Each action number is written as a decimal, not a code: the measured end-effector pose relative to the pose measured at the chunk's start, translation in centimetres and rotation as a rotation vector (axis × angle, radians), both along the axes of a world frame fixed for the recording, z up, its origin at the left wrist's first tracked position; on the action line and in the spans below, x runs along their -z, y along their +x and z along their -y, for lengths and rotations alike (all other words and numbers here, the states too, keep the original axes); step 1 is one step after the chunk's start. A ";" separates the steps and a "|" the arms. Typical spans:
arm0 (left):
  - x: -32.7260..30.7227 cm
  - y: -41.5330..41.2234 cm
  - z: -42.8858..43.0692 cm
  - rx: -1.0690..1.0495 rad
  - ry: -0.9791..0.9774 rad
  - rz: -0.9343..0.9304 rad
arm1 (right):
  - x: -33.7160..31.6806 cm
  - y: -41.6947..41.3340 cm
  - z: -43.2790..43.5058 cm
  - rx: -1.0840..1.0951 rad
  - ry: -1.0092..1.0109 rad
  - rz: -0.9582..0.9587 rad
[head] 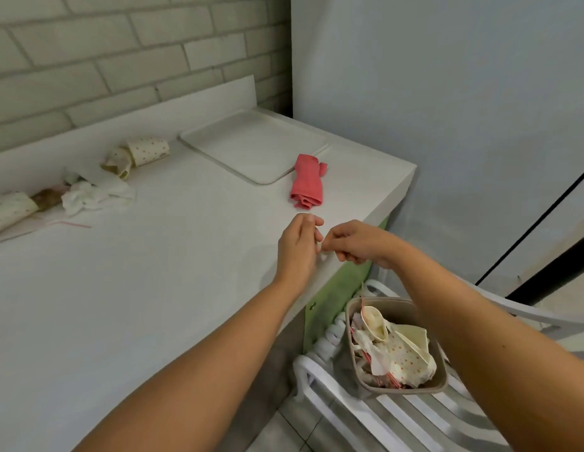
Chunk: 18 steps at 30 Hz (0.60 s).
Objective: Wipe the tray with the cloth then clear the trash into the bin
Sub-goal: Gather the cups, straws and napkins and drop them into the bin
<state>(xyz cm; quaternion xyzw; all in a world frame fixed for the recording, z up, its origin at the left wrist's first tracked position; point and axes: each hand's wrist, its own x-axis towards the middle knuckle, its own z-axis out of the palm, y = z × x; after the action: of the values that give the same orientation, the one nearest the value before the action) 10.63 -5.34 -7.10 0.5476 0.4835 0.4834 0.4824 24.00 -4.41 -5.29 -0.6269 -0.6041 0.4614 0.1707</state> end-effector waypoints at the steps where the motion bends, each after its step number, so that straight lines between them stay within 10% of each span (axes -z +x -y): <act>1: -0.4 -1.5 -0.2 -0.039 0.012 -0.004 | -0.6 -1.4 -0.3 -0.016 0.014 -0.005; 18: -0.6 -35.8 1.2 -0.702 -0.073 -0.095 | -4.2 -32.2 -3.7 -0.540 0.045 0.011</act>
<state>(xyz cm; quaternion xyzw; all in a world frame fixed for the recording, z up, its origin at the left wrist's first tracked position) -25.15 -6.54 -6.53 0.3523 0.6809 0.5763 0.2831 -8.16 -0.76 -1.12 -0.4416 -0.7605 0.4732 0.0521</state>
